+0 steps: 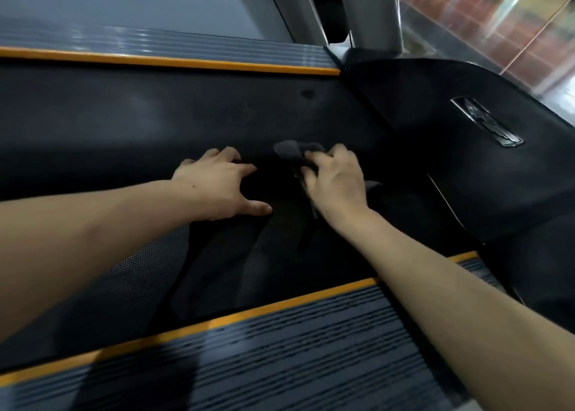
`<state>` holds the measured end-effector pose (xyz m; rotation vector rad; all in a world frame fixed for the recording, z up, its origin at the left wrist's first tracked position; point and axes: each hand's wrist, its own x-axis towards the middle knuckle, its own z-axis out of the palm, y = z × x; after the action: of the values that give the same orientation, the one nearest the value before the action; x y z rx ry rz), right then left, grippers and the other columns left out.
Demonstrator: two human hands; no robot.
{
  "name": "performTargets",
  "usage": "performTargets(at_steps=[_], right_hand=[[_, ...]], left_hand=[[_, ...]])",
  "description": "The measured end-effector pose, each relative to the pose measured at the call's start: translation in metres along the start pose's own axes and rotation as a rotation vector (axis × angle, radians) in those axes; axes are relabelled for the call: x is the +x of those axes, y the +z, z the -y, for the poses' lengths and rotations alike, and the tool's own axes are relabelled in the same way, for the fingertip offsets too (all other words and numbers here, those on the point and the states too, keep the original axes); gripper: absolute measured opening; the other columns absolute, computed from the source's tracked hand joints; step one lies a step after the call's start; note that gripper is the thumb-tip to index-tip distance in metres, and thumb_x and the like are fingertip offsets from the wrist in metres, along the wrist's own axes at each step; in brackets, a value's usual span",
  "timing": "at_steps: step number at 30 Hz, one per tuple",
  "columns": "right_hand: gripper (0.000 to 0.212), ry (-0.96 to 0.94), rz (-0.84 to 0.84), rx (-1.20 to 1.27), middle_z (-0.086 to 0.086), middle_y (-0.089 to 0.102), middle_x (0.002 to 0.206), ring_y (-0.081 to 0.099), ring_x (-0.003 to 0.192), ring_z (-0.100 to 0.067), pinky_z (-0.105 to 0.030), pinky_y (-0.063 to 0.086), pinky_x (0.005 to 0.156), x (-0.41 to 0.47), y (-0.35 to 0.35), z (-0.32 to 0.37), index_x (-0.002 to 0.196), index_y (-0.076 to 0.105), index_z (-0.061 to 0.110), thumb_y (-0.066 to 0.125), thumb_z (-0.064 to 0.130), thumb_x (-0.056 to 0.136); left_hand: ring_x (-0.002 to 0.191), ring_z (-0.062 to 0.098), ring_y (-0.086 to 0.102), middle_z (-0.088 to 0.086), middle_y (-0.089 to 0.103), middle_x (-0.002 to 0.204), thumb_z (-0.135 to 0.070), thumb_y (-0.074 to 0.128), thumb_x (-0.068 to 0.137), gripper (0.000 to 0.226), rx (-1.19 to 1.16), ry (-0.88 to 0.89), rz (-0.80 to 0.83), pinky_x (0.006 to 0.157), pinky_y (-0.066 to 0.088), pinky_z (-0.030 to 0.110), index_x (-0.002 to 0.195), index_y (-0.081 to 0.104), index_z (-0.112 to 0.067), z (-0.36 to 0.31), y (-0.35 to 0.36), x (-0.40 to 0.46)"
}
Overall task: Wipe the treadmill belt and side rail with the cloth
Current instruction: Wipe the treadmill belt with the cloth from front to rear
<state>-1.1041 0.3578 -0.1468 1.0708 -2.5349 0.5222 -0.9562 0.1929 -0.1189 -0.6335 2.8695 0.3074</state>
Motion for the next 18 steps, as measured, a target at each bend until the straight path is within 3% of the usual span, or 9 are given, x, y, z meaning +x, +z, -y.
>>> performTargets(at_steps=[4, 8, 11, 13, 16, 18], right_hand=[[0.033, -0.038, 0.046, -0.062, -0.017, 0.06, 0.097, 0.056, 0.095, -0.037, -0.037, 0.048, 0.084, 0.016, -0.008, -0.052, 0.118, 0.073, 0.02, 0.062, 0.031, 0.089], [0.031, 0.273, -0.015, -0.252, -0.024, 0.058, 0.101, 0.053, 0.095, -0.045, -0.047, 0.051, 0.085, 0.023, -0.023, -0.129, 0.115, 0.072, 0.015, 0.059, 0.029, 0.092], [0.031, 0.396, -0.02, -0.248, -0.027, 0.058, 0.106, 0.053, 0.099, -0.046, -0.046, 0.048, 0.089, 0.02, -0.018, -0.097, 0.115, 0.072, 0.013, 0.059, 0.029, 0.093], [0.031, 0.353, -0.002, -0.177, -0.025, 0.06, 0.103, 0.055, 0.097, -0.045, -0.043, 0.047, 0.088, 0.015, -0.011, -0.054, 0.114, 0.073, 0.016, 0.06, 0.031, 0.091], [0.031, 0.084, 0.016, -0.036, -0.02, 0.06, 0.096, 0.056, 0.089, -0.039, -0.041, 0.049, 0.082, -0.007, 0.002, 0.005, 0.114, 0.074, 0.017, 0.064, 0.03, 0.088], [0.033, -0.048, 0.052, 0.029, -0.017, 0.059, 0.098, 0.054, 0.091, -0.034, -0.039, 0.049, 0.081, -0.009, 0.002, 0.007, 0.118, 0.073, 0.017, 0.063, 0.03, 0.089]], left_hand=[[0.145, 0.02, 0.025, -0.009, 0.026, 0.157, -0.1, 0.046, 0.058, 0.115, 0.017, 0.007, 0.072, 0.112, 0.036, 0.049, 0.155, 0.026, -0.041, -0.001, -0.002, -0.002], [0.147, 0.02, 0.02, -0.008, 0.022, 0.16, -0.097, 0.049, 0.061, 0.114, 0.031, 0.023, 0.084, 0.111, 0.036, 0.047, 0.157, 0.022, -0.04, -0.001, 0.0, -0.002], [0.147, 0.022, 0.021, -0.005, 0.023, 0.159, -0.095, 0.049, 0.064, 0.113, 0.058, 0.032, 0.072, 0.109, 0.039, 0.048, 0.157, 0.021, -0.037, -0.002, 0.002, -0.002], [0.147, 0.023, 0.02, -0.004, 0.022, 0.16, -0.096, 0.047, 0.065, 0.113, 0.061, 0.031, 0.077, 0.109, 0.038, 0.048, 0.158, 0.02, -0.037, 0.0, 0.002, -0.002], [0.148, 0.023, 0.02, -0.005, 0.021, 0.161, -0.096, 0.046, 0.065, 0.112, 0.055, 0.032, 0.067, 0.11, 0.037, 0.049, 0.158, 0.019, -0.039, 0.001, 0.004, -0.003], [0.148, 0.023, 0.02, -0.004, 0.02, 0.161, -0.095, 0.047, 0.066, 0.111, 0.049, 0.035, 0.072, 0.111, 0.035, 0.05, 0.158, 0.019, -0.039, 0.0, 0.005, -0.003]])
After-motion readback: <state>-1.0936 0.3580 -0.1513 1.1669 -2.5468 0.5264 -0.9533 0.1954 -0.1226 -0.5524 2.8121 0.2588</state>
